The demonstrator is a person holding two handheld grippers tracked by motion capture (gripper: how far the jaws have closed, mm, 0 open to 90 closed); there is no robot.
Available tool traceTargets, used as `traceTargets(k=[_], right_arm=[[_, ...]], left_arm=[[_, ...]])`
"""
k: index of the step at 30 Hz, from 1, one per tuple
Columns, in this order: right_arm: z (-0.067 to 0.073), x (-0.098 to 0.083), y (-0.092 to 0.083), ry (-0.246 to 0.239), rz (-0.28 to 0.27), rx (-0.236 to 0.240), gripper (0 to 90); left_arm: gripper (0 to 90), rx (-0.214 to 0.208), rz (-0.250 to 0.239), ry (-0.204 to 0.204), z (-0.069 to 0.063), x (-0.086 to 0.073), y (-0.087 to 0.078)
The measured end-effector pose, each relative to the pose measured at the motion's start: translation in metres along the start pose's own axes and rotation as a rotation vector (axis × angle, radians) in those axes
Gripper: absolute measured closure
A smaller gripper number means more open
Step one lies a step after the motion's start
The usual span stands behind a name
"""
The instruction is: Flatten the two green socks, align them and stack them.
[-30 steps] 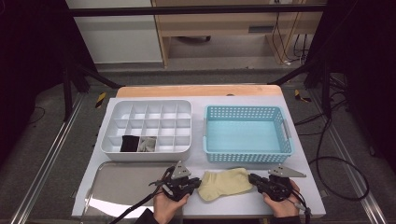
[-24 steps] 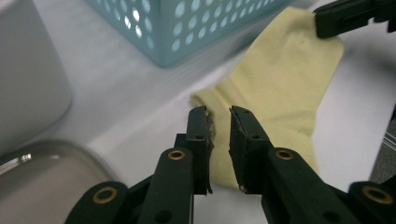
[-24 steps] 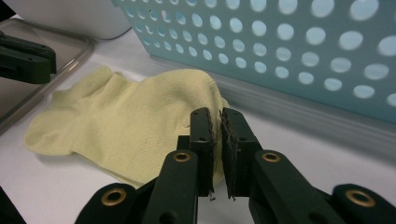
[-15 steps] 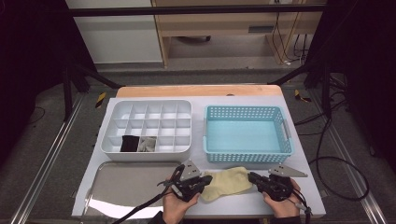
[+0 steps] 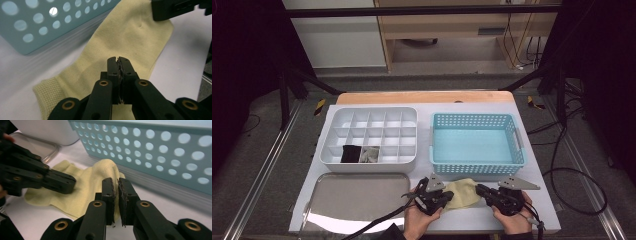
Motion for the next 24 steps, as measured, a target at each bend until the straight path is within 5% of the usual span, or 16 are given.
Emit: traceTargets(k=[11,18,24], right_arm=[[0.026,0.015,-0.001,-0.04,-0.033,0.092,84.0],[0.034,0.018,0.002,-0.064,-0.018,0.1,83.9],[0.047,0.022,0.007,-0.093,0.0,0.121,83.9]], left_arm=[[86.2,0.008,0.014,0.014,0.003,0.0,-0.004],[84.5,0.05,-0.026,0.024,0.018,0.0,-0.049],[84.1,0.103,-0.006,-0.007,0.041,-0.02,-0.077]])
Point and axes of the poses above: each handheld gripper's, and its own axes: y roughly forward along the jaws, x roughly out of its top, z roughly to its left, the point moved 7 cm from there along y, roughly forward along the jaws, and after that the axes turned 2 degrees about z, right-handed, at the moved point
